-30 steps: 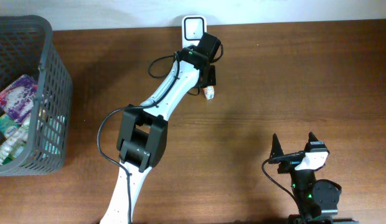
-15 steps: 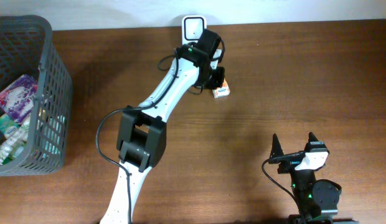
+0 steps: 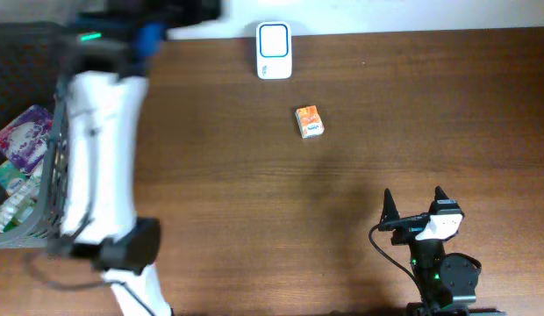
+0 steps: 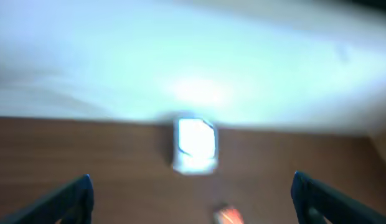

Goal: Scan the item barcode
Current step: 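Return the left gripper to the basket and grasp the purple Carefree pack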

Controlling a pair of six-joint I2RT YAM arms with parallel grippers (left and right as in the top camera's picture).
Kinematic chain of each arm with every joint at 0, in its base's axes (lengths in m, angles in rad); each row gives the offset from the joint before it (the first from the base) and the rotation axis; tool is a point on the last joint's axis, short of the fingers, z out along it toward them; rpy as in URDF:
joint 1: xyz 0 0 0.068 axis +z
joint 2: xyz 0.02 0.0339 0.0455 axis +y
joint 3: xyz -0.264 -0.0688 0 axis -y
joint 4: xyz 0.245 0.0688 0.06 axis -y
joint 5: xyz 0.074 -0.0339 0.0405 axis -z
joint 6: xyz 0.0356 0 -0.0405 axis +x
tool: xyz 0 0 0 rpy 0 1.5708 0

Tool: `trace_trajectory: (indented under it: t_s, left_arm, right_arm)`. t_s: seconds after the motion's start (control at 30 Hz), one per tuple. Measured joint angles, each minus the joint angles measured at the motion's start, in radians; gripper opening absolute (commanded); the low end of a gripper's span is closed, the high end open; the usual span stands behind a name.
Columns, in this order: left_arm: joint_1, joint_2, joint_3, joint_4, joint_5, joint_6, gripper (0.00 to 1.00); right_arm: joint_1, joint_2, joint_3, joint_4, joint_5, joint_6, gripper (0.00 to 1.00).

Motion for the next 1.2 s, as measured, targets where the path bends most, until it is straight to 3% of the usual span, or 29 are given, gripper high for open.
trace_trajectory:
  t_s: [0.23, 0.47, 0.6, 0.9, 1.2]
  left_arm:
    - [0.34, -0.115, 0.009, -0.116, -0.13, 0.0, 0.99]
    - [0.542, -0.114, -0.127, -0.14, -0.155, 0.0, 1.0]
    - [0.589, -0.112, -0.272, -0.101, -0.156, -0.001, 1.0]
    - [0.62, -0.109, -0.668, 0.158, -0.251, -0.002, 0.99]
    - [0.639, -0.048, -0.819, 0.231, -0.341, 0.024, 1.0]
  right_arm:
    - [0.0, 0.0, 0.0, 0.0, 0.0, 0.0, 0.99]
    - [0.0, 0.0, 0.0, 0.0, 0.0, -0.001, 0.98]
    - [0.0, 0.0, 0.0, 0.0, 0.0, 0.0, 0.99]
    - [0.0, 0.0, 0.0, 0.0, 0.0, 0.0, 0.99]
    - [0.0, 0.0, 0.0, 0.0, 0.0, 0.0, 0.99]
